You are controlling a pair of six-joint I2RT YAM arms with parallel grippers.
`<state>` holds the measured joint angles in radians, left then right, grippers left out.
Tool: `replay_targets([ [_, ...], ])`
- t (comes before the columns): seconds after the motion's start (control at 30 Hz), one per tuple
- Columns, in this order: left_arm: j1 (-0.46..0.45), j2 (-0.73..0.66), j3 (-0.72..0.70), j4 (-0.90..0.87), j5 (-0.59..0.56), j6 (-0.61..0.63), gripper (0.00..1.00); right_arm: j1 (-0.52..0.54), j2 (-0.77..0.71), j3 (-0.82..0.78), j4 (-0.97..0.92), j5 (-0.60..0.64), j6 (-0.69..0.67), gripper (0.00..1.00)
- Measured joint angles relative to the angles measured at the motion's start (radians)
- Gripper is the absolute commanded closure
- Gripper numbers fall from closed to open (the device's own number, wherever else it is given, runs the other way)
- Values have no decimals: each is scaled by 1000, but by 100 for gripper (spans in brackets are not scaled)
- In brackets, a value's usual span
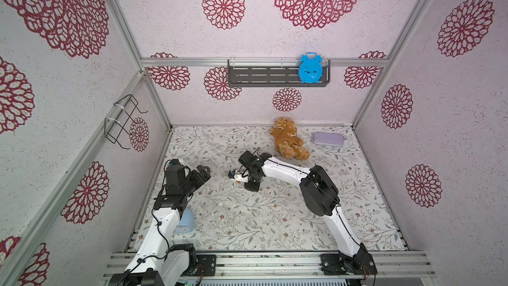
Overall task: Close the usb drive cover
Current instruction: Pick up the cover from the center of the board.
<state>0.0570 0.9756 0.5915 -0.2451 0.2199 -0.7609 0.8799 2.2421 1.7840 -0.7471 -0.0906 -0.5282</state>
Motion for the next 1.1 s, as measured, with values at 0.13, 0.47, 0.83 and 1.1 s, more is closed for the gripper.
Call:
replay_targets([
  [0.13, 1, 2, 0, 2, 19, -7, 3, 0, -114, -180, 31, 27, 35, 78],
  [0.47, 1, 25, -8, 45, 82, -44, 3, 0, -266, -414, 83, 62, 103, 73],
  [0.83, 1, 40, -13, 66, 114, -53, 3, 0, -270, -424, 105, 62, 121, 74],
  [1.1, 1, 71, -13, 92, 150, -57, 3, -3, -295, -464, 146, 61, 130, 71],
])
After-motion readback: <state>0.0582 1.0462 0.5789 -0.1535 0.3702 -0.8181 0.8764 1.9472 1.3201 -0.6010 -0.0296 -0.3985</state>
